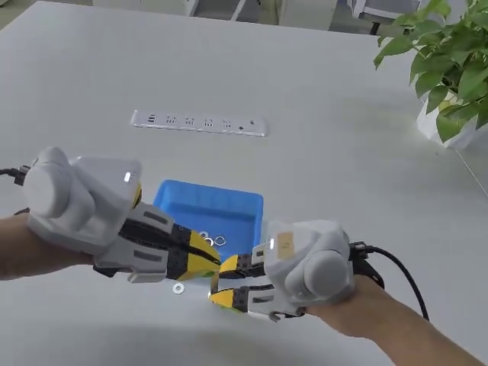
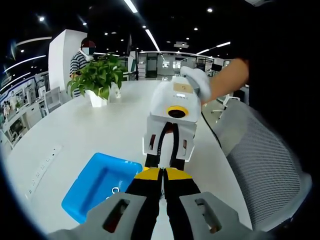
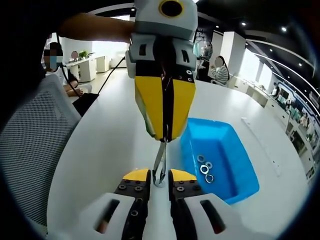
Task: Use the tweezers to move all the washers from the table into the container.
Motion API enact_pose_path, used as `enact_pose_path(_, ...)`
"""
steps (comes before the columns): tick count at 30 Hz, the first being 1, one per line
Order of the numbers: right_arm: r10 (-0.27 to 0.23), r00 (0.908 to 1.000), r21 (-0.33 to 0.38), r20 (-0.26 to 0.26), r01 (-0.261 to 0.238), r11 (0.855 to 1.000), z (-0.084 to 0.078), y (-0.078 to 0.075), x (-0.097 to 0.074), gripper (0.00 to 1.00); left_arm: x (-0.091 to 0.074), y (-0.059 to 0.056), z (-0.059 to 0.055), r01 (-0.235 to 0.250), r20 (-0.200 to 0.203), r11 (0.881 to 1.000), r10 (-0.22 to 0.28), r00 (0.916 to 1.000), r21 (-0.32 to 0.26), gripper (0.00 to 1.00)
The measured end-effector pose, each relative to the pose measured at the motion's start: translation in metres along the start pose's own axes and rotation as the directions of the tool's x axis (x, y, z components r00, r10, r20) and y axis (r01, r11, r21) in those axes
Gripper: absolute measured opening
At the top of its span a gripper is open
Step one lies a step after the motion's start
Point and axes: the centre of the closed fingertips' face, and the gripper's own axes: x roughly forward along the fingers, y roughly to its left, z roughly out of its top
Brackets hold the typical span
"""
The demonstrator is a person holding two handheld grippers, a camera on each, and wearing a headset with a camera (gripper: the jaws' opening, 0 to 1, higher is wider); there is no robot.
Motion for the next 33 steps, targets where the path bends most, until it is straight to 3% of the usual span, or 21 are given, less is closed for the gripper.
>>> enact_pose_path(12, 0.01, 0.9996, -0.037, -0.027, -0.011, 0.999, -0.0032, 0.0022, 0.0028, 0.11, 0.0004, -0.0008, -0.0003, 0.005, -0.003, 1.0, -0.005, 1.0, 0.0, 0.05)
enact_pose_path(33, 0.004, 1.0, 0.029, -0.004, -0.004, 1.0, -0.0041, 0.0007, 0.002, 0.07, 0.0012, -0.0004, -0.0006, -0.003, -0.016, 1.0, 0.002, 0.9999, -0.006, 0.06)
